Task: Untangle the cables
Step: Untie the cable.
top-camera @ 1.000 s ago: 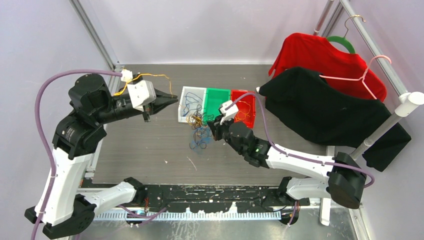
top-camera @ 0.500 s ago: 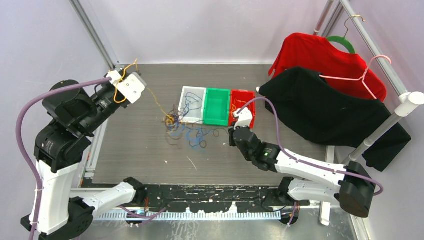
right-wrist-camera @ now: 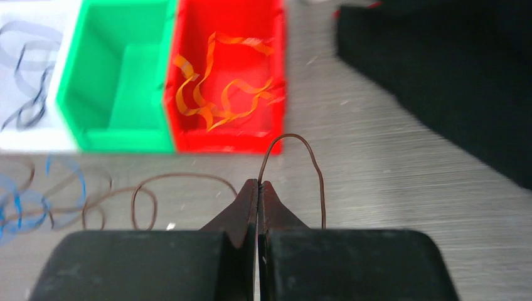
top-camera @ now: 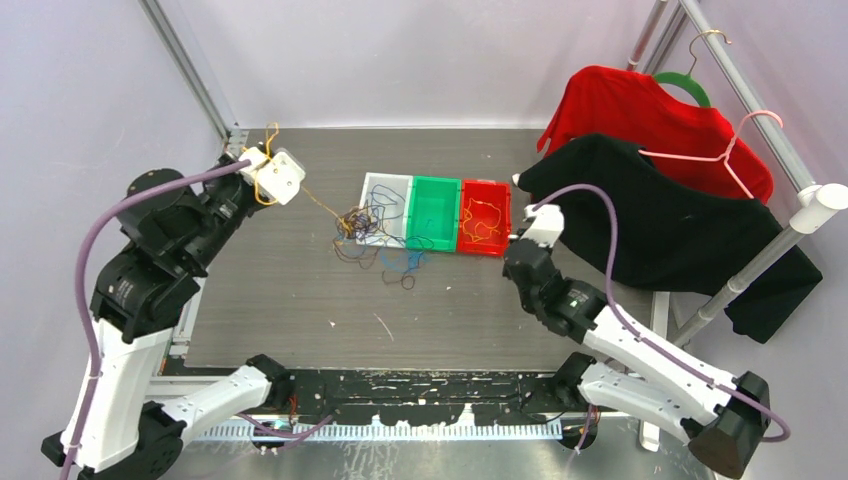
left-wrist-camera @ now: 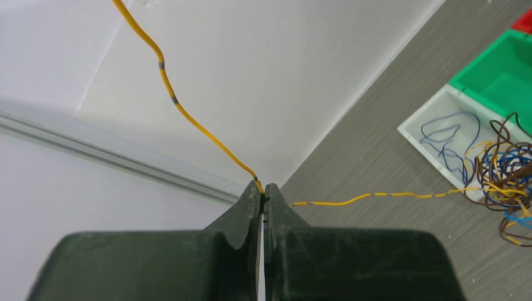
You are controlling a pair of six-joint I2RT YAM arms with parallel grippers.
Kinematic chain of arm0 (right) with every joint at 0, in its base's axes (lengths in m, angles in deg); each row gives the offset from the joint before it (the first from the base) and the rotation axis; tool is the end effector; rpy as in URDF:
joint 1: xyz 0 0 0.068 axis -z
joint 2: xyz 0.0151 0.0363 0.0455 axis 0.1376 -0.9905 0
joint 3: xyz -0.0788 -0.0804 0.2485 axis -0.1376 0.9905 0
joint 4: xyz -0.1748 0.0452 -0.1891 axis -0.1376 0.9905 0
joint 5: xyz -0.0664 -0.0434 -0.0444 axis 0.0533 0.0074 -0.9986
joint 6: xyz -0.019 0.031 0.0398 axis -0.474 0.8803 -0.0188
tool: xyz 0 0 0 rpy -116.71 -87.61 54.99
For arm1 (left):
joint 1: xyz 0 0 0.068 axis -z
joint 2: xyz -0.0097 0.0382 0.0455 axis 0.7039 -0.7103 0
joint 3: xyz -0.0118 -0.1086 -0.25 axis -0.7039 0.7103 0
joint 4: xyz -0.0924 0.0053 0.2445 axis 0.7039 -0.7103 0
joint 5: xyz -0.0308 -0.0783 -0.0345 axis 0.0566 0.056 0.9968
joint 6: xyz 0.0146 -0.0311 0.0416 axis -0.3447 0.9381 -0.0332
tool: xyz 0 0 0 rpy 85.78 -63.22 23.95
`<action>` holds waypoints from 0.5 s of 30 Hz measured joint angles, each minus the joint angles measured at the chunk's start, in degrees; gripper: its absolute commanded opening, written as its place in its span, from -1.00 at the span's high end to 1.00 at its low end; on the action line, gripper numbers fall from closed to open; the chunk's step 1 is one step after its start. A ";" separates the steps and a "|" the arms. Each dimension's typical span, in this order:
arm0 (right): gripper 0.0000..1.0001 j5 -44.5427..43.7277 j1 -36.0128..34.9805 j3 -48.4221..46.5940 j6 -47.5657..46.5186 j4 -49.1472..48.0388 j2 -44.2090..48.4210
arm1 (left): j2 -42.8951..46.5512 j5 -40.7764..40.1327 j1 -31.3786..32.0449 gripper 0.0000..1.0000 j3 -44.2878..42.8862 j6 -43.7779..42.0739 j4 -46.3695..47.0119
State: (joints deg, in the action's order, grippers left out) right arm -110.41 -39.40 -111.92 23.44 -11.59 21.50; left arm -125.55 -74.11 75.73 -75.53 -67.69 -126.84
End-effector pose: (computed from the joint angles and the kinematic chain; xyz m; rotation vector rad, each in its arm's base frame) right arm 0.1416 0.1193 0.2674 0.0781 1.9819 0.0920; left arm 0.1079 -0.0585 0.5296 0.8924 1.3333 0.3133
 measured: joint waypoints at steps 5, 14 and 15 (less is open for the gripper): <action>0.98 -4.13 10.88 -5.95 0.61 4.96 1.97 | 1.29 -2.34 0.00 1.00 4.24 -2.99 0.02; 0.98 -1.92 33.55 -7.78 7.78 8.59 7.89 | 3.32 -5.57 -6.45 1.00 7.21 -13.46 -1.81; 0.98 -1.09 35.58 -7.78 8.81 9.05 8.61 | 3.48 -5.55 -8.39 1.00 7.54 -14.84 -2.25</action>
State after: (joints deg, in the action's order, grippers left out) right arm -111.50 -3.82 -119.70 32.25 -2.55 30.11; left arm -122.08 -79.67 67.33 -67.99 -82.53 -129.09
